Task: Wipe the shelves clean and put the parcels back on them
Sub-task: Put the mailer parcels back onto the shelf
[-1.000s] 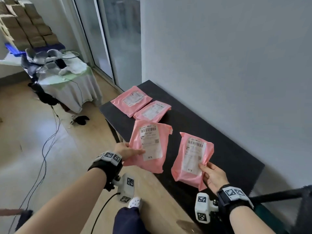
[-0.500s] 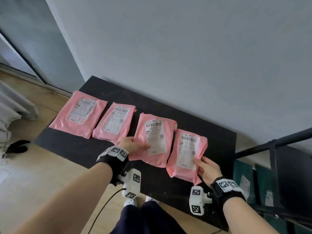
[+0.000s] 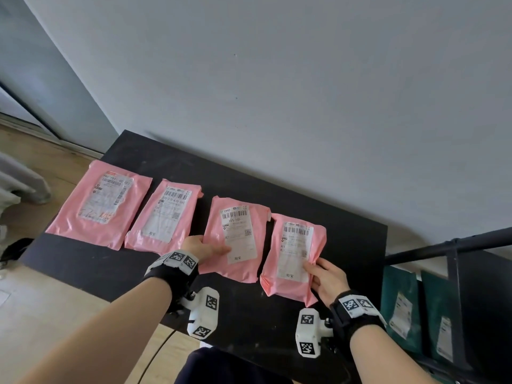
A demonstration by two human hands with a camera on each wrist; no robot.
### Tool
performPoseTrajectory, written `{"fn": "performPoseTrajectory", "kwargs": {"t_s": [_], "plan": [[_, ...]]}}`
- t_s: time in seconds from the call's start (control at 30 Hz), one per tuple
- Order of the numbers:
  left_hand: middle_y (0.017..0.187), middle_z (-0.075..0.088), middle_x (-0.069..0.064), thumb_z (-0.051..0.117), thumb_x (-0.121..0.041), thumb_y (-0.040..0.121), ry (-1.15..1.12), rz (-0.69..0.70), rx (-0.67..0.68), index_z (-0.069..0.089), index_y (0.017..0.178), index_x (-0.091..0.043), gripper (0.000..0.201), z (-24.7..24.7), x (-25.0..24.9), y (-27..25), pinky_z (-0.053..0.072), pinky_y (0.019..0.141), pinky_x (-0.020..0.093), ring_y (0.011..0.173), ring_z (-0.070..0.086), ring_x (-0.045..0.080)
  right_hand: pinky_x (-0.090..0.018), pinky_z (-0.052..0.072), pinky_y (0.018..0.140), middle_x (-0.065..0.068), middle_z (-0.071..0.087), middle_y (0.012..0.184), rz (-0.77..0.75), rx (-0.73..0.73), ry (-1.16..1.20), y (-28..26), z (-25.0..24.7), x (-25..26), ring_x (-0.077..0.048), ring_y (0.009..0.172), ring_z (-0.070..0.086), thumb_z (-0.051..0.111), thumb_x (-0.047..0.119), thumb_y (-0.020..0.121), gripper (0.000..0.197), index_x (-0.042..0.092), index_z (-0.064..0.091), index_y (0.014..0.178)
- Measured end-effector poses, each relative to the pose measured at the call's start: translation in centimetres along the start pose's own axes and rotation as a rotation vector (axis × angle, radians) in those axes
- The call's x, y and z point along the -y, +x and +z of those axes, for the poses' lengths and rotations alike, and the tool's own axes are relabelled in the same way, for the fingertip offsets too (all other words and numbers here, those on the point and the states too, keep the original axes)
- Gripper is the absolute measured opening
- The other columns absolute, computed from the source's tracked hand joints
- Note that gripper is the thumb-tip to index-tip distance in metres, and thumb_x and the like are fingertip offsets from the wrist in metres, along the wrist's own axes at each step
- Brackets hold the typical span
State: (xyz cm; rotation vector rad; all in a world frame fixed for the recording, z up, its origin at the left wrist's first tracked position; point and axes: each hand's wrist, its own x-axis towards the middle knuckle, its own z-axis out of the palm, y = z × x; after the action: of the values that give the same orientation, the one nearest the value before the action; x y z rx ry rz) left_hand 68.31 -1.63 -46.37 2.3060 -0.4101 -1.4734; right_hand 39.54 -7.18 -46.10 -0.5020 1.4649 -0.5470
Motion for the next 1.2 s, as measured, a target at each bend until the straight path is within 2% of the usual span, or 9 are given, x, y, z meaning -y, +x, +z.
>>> {"fn": "performPoseTrajectory", "kwargs": {"t_s": [0.17,0.4,0.53,0.77,0.87,0.97,1.03,1.1,1.2], "plan": [[0.098,0.070,0.005,0.089,-0.041,0.053,-0.030,0.012,0.006,0.063,0.107,-0.009,0.068,0.0,-0.2,0.5,0.055,0.087,0.042,0.091,0.068,0.024,-0.041,0.055,0.081,-0.013,0.069,0.105,0.007,-0.017,-0.015,1.0,0.4,0.3,-0.028,0.097,0.067,0.062,-0.003,0.086,0.023,0.013,0.065,0.102],[0.115,0.063,0.007,0.080,-0.031,0.071,0.084,0.099,-0.058,0.057,0.122,-0.009,0.060,-0.7,-0.7,-0.8,0.050,0.095,0.042,0.103,0.061,0.025,-0.048,0.051,0.095,-0.012,0.068,0.109,-0.014,-0.071,-0.052,1.1,0.0,0.1,-0.028,0.101,0.066,0.068,-0.001,0.081,0.037,0.010,0.062,0.116],[0.131,0.055,0.010,0.077,-0.026,0.075,0.205,0.186,-0.081,0.046,0.136,-0.011,0.070,-1.8,-1.3,-2.3,0.044,0.102,0.041,0.117,0.054,0.026,-0.045,0.049,0.099,-0.014,0.064,0.119,-0.065,-0.166,-0.065,-0.2,-0.3,-0.6,-0.028,0.110,0.062,0.072,-0.001,0.078,0.049,0.009,0.059,0.124],[0.134,0.053,0.008,0.073,-0.019,0.079,0.390,0.370,-0.043,0.050,0.132,-0.012,0.058,-2.7,-1.4,-5.8,0.044,0.099,0.033,0.119,0.053,0.023,-0.037,0.047,0.100,-0.015,0.060,0.126,-0.188,-0.256,-0.005,-5.6,-1.4,-3.0,-0.024,0.113,0.057,0.073,-0.001,0.078,0.052,0.005,0.057,0.127],[0.130,0.054,0.010,0.070,-0.011,0.081,0.429,0.453,0.018,0.054,0.127,-0.010,0.049,-1.5,-0.6,-7.6,0.046,0.089,0.028,0.111,0.056,0.021,-0.033,0.047,0.092,-0.015,0.060,0.124,-0.238,-0.277,0.040,-8.7,-2.0,-5.1,-0.022,0.109,0.057,0.071,-0.001,0.080,0.048,0.004,0.057,0.125],[0.113,0.060,0.010,0.064,-0.008,0.083,0.511,0.579,0.079,0.059,0.120,-0.005,0.037,0.6,0.2,-9.7,0.046,0.081,0.026,0.095,0.057,0.020,-0.028,0.048,0.083,-0.017,0.061,0.121,-0.284,-0.332,0.010,-11.7,-3.0,-7.4,-0.020,0.102,0.058,0.069,-0.004,0.080,0.043,0.002,0.059,0.122],[0.106,0.060,0.012,0.060,-0.006,0.085,0.576,0.671,0.125,0.060,0.117,0.000,0.033,2.5,0.6,-11.4,0.045,0.079,0.028,0.089,0.054,0.020,-0.031,0.051,0.089,-0.019,0.062,0.121,-0.303,-0.381,-0.037,-13.7,-4.0,-9.1,-0.021,0.102,0.060,0.070,-0.004,0.080,0.042,0.001,0.061,0.120],[0.114,0.061,0.014,0.061,-0.007,0.085,0.652,0.732,0.177,0.060,0.118,-0.003,0.033,4.8,1.0,-13.5,0.047,0.080,0.028,0.093,0.057,0.022,-0.034,0.049,0.096,-0.019,0.063,0.120,-0.313,-0.421,-0.096,-16.1,-5.4,-10.8,-0.022,0.107,0.061,0.071,-0.001,0.080,0.041,0.001,0.061,0.120],[0.121,0.060,0.012,0.062,-0.013,0.087,0.789,0.822,0.249,0.061,0.119,-0.006,0.033,9.0,2.0,-16.8,0.045,0.093,0.028,0.109,0.057,0.027,-0.028,0.047,0.095,-0.015,0.064,0.120,-0.318,-0.479,-0.136,-19.4,-8.2,-13.4,-0.021,0.112,0.061,0.070,0.004,0.082,0.039,0.004,0.062,0.119]]}}
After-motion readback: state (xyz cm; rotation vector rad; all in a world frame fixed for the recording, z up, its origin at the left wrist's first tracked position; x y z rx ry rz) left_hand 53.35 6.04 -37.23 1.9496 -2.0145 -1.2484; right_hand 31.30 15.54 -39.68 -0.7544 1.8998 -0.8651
